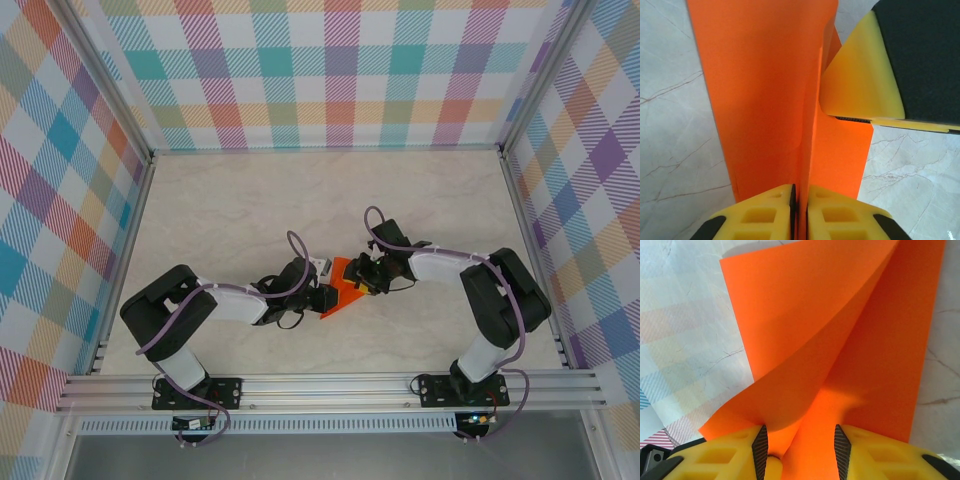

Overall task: Fold a paper plane with a square sheet of paper (pick it up from the middle)
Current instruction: Fourth fold the wing at the center of the table.

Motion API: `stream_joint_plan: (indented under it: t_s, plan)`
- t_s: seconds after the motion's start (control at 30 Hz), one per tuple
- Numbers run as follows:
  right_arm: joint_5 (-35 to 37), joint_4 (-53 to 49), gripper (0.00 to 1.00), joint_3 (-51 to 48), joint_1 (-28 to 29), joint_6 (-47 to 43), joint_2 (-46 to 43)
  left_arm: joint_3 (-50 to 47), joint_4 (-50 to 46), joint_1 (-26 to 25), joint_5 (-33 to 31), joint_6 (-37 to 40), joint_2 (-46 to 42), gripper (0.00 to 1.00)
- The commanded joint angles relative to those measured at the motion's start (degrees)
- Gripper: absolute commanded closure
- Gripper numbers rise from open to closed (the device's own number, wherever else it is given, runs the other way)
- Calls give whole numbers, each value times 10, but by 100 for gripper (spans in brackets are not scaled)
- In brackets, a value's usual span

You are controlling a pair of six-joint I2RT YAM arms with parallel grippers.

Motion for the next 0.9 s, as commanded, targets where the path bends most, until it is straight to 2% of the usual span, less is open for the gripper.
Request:
stream_joint_plan:
  t_s: [0.0,0.13,0.23,0.47,0.6,0.73,0.87]
  plan:
    - [-2,18,58,2,-2,2,10,4,6,-1,21,-6,-5,82]
    - [-1,18,57,-1,-2,1,13,0,25,-1,33,-8,-11,73]
    - [-1,19,57,-4,-2,0,12,-2,29,-1,36,-6,-17,72]
    - [-1,18,57,-6,-2,-4,10,-15,63,-1,41,2,-18,85]
    - [-1,16,57,-6,-2,-6,10,-13,56,-1,35,15,-17,87]
    - [1,13,57,-7,-2,-10,10,-11,42,1,33,20,-19,82]
    - [7,10,57,-7,-2,-12,14,-7,9,3,21,15,-41,70]
